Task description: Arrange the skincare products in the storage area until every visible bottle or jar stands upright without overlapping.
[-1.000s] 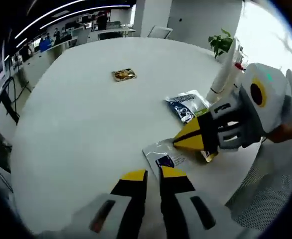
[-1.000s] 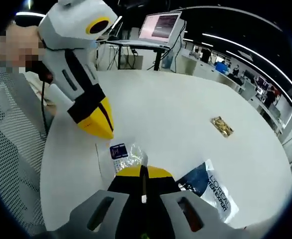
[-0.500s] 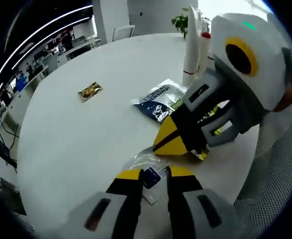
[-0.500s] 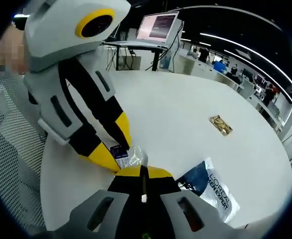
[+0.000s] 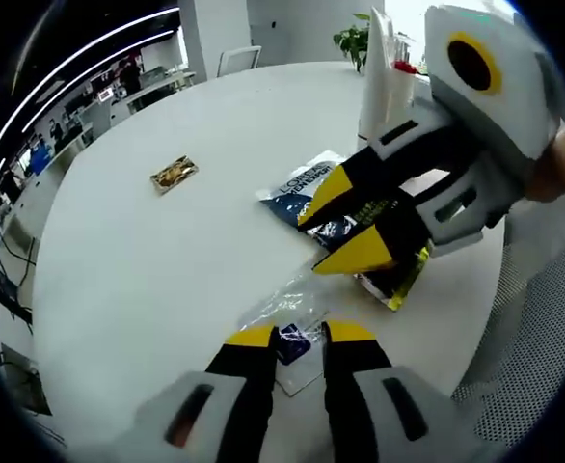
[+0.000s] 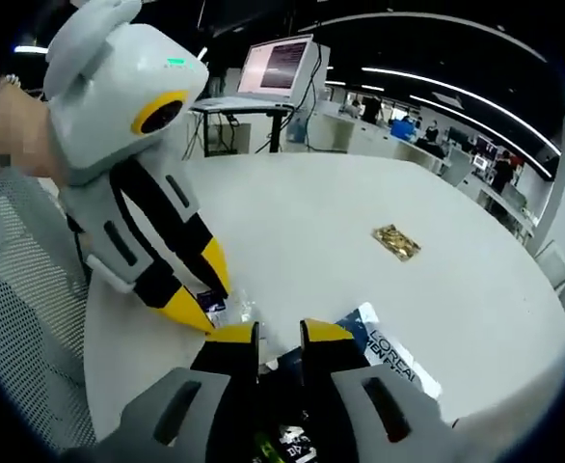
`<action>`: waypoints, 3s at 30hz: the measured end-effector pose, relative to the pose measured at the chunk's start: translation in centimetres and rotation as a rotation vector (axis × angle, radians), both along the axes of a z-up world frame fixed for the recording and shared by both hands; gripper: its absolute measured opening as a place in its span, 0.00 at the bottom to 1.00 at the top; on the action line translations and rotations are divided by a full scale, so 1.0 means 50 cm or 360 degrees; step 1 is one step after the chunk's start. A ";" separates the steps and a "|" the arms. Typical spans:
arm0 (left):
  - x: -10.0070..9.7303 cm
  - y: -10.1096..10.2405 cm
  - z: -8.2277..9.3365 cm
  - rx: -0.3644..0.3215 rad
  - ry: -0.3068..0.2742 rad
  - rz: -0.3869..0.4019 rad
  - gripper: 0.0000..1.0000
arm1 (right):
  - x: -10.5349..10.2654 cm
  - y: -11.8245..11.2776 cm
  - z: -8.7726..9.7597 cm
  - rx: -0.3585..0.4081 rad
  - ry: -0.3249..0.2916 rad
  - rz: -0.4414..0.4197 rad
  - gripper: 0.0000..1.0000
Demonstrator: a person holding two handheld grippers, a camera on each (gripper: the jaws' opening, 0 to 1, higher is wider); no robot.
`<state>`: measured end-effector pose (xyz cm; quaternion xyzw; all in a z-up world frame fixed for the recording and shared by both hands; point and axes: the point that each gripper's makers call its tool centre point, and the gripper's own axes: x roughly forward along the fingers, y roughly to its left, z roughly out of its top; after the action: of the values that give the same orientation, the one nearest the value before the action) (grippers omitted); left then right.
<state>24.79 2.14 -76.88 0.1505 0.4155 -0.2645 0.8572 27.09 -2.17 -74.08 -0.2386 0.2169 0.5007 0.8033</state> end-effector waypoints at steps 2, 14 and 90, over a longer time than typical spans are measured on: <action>0.001 0.000 0.000 -0.0006 0.0001 0.0027 0.23 | -0.003 -0.007 -0.006 -0.0003 -0.0002 -0.0002 0.17; 0.000 -0.002 0.003 -0.0049 0.0015 0.0145 0.25 | -0.028 -0.048 0.008 0.0043 0.0024 -0.0048 0.17; -0.098 0.063 0.129 -0.0248 -0.0114 0.0422 0.85 | -0.099 -0.379 0.163 0.0438 0.0102 -0.0792 1.00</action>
<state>19.89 5.30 -70.43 0.0368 0.3790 -0.1749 0.9080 22.14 -21.12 -65.92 -0.0507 0.2239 0.3200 0.9192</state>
